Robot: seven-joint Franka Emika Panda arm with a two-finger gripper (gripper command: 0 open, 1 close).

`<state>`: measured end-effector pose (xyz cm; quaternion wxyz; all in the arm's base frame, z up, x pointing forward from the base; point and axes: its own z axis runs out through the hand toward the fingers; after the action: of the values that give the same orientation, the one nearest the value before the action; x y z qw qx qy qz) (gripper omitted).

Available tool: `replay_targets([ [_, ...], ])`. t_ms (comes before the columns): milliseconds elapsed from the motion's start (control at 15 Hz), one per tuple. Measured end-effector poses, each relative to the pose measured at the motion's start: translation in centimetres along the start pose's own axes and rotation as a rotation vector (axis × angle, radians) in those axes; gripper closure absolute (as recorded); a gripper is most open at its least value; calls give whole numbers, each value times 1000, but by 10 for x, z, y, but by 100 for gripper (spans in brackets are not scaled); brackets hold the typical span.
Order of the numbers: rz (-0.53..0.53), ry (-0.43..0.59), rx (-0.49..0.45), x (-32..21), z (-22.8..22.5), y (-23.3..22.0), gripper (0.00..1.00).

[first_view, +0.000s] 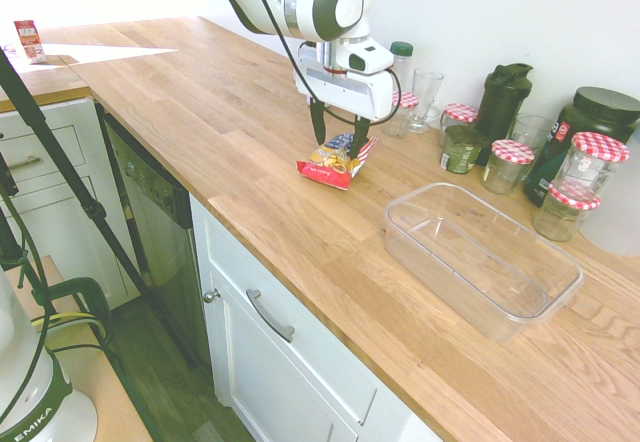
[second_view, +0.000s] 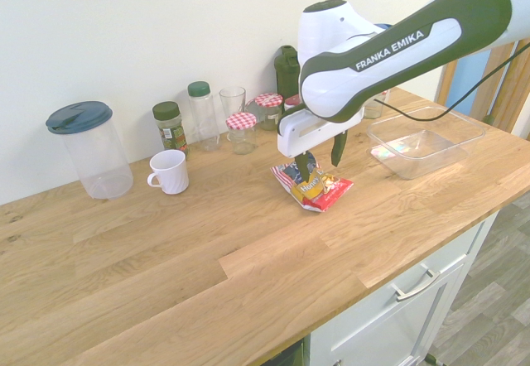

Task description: Put the chip bag into the container

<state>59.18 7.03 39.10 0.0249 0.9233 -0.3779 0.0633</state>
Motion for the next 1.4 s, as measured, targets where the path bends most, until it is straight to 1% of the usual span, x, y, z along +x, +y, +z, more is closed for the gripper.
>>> replay_targets([
  [533, -1, -11, -7, 3, 11, -24, 100],
  [800, 2, -8, -5, 7, 3, -28, 100],
  [1200, 11, -11, -12, 11, 7, -25, 100],
  [1400, 17, -7, -5, 14, 2, -24, 100],
])
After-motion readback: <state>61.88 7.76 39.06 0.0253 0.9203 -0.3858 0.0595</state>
